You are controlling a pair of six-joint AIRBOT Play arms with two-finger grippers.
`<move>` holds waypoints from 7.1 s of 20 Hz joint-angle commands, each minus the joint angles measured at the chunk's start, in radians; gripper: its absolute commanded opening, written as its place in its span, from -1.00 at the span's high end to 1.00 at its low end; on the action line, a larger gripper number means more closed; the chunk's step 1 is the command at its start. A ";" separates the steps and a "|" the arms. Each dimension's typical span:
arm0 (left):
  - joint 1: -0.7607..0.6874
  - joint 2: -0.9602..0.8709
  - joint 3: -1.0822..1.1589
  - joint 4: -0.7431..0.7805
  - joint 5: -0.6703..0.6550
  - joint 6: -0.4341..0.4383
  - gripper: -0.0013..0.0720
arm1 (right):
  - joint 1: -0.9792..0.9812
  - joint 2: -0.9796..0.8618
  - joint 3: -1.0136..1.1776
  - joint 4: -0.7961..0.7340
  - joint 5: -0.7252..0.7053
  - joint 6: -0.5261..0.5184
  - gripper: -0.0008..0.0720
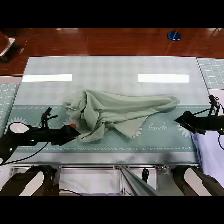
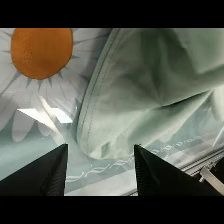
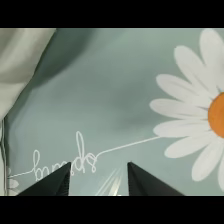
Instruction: Fold the shirts.
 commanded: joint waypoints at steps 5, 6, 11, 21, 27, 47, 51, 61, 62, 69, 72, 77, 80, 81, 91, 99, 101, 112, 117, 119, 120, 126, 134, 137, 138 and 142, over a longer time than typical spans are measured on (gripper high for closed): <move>-0.193 -0.176 -0.001 -0.167 0.209 0.002 0.02 | -0.001 0.002 -0.005 0.010 -0.009 -0.004 -0.14; -0.208 -0.178 0.008 -0.172 0.229 0.021 0.83 | -0.001 0.002 -0.005 0.010 -0.024 -0.004 -0.14; -0.219 -0.178 0.084 -0.177 0.226 0.054 0.90 | -0.002 -0.049 0.088 -0.017 -0.153 0.065 -0.14; -0.220 -0.178 0.107 -0.177 0.228 0.053 0.90 | 0.000 -0.472 0.308 0.223 -0.091 -0.015 -0.14; -0.219 -0.178 0.107 -0.178 0.229 0.053 0.90 | 0.032 -0.549 0.332 0.320 -0.114 -0.081 -0.14; 0.154 0.076 1.342 -0.221 0.159 0.088 0.90 | 0.152 -0.108 1.501 0.018 0.270 0.073 0.93; 0.241 0.218 1.384 0.002 0.154 0.020 0.90 | 0.152 0.076 1.501 -0.128 0.338 0.097 0.93; 0.329 0.470 1.342 0.460 -0.202 -0.106 0.90 | 0.153 0.322 1.261 -0.261 0.472 0.177 0.93; 0.328 0.468 1.309 0.460 -0.209 -0.120 0.90 | 0.152 0.332 1.202 -0.261 0.468 0.177 0.93; 0.309 0.296 0.898 0.162 -0.158 -0.055 0.90 | 0.153 0.201 0.824 -0.056 0.341 0.072 0.93; 0.219 0.113 0.814 0.164 0.002 -0.051 0.90 | 0.179 0.017 0.777 -0.041 0.242 0.019 0.93; 0.023 -0.284 0.912 0.163 0.305 -0.054 0.90 | 0.275 -0.402 0.881 -0.040 0.026 -0.015 0.93; -0.014 -0.505 1.064 0.163 0.338 -0.068 0.90 | 0.275 -0.650 1.076 -0.040 0.033 0.020 0.93; -0.019 -0.563 1.108 0.163 0.332 -0.071 0.90 | 0.275 -0.720 1.141 -0.040 0.034 0.028 0.93; -0.036 -0.821 1.169 0.171 0.238 -0.082 0.90 | 0.276 -0.952 1.269 0.013 0.045 0.032 0.93; 0.066 -0.818 1.253 0.195 -0.058 0.037 0.90 | 0.256 -0.936 1.263 -0.034 0.412 -0.019 0.93; 0.067 -0.836 1.247 0.314 -0.135 -0.008 0.90 | 0.263 -0.937 1.220 -0.040 0.414 -0.018 0.93; 0.056 -0.845 1.234 0.438 -0.346 -0.076 -0.43 | 0.275 -0.909 1.060 -0.072 0.440 0.035 -0.16; 0.116 -0.653 1.119 0.438 -0.370 -0.071 -0.43 | 0.231 -0.657 0.924 -0.231 0.334 0.092 -0.16; 0.163 -0.533 0.936 0.439 -0.348 -0.008 -0.43 | 0.210 -0.494 0.721 -0.187 0.214 0.060 -0.16; 0.202 -0.466 0.819 0.438 -0.326 0.011 -0.43 | 0.206 -0.411 0.608 -0.147 0.166 0.021 -0.16; 0.432 -0.175 0.299 0.238 -0.175 0.050 -0.43 | 0.211 -0.026 0.084 0.083 -0.020 -0.032 -0.16; 0.277 -0.192 0.117 0.070 0.047 0.106 -0.42 | 0.210 -0.001 0.047 0.180 -0.014 -0.044 -0.14; 0.185 -0.218 0.119 0.037 0.124 0.090 -0.41 | 0.168 -0.002 0.092 0.212 -0.028 -0.071 -0.14; 0.172 -0.218 0.119 0.026 0.144 0.084 -0.10 | 0.131 -0.002 0.117 0.172 -0.008 -0.071 -0.14; 0.174 -0.218 0.119 0.023 0.148 0.088 0.90 | -0.011 -0.002 0.107 -0.176 0.155 0.055 -0.14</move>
